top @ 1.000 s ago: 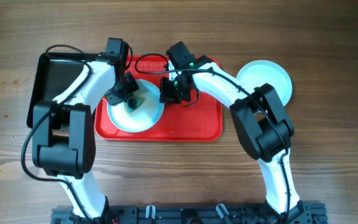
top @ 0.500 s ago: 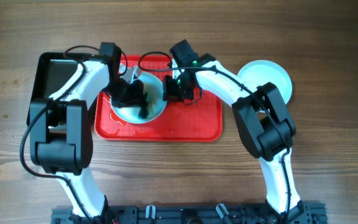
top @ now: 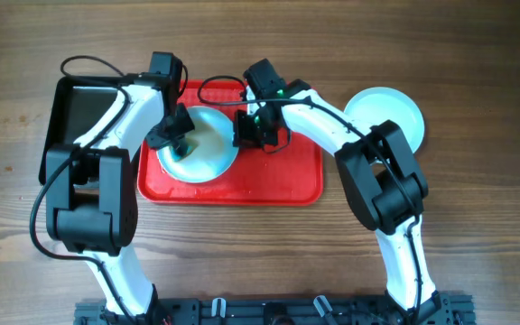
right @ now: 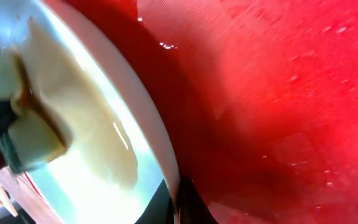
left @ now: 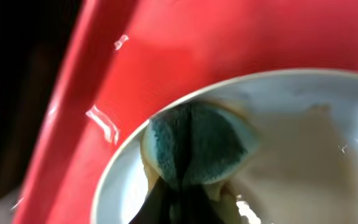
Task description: Clean dirty plates on tray and stack at the side
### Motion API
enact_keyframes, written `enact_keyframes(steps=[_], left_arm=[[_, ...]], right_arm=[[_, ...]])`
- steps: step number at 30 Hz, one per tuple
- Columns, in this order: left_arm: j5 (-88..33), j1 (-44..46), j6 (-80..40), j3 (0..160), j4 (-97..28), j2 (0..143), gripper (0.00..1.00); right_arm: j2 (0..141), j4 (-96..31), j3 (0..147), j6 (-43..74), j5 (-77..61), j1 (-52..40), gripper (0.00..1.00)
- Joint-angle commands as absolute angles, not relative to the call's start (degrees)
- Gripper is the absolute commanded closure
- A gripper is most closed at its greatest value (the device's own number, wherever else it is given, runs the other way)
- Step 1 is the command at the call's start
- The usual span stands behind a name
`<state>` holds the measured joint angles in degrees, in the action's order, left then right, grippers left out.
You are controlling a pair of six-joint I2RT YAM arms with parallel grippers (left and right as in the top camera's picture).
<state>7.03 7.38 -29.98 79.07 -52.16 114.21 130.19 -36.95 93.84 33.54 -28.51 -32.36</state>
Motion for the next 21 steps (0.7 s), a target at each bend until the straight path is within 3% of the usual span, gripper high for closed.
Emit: enact_keyframes(steps=[1,9,11,14,16,18,21], left_arm=[[10.5,5.7,-30.8,85.4,-59.1,112.3,0.96],[9.9,0.8,-28.7,94.1,-60.9,106.6,0.96],[9.8,-1.9,-28.7,94.1,-60.9,106.4,0.96],[9.8,-3.8,-28.7,94.1,-60.9,106.5,0.96],[9.8,-4.3,-28.7,94.1,-60.9,106.5,0.96],[9.8,-4.3,-28.7,94.1,-60.9,106.5,0.96],[9.9,-4.3,-28.8,94.1,-60.9,106.5,0.95]], right_arm=[[131.8,-37.9,93.3,33.6,-26.0,-31.4,0.96],[131.8,-37.5,93.3,33.2,-25.9,-31.4,0.94],[131.8,-36.9,93.3,33.1,-25.9,-31.4,0.72],[131.8,-36.2,93.3,33.2,-25.7,-31.6,0.71],[131.8,-36.4,93.3,33.2,-25.3,-31.7,0.76],[131.8,-36.5,93.3,33.2,-25.1,-31.7,0.96],[131.8,-36.6,93.3,32.7,-26.7,-31.7,0.96]])
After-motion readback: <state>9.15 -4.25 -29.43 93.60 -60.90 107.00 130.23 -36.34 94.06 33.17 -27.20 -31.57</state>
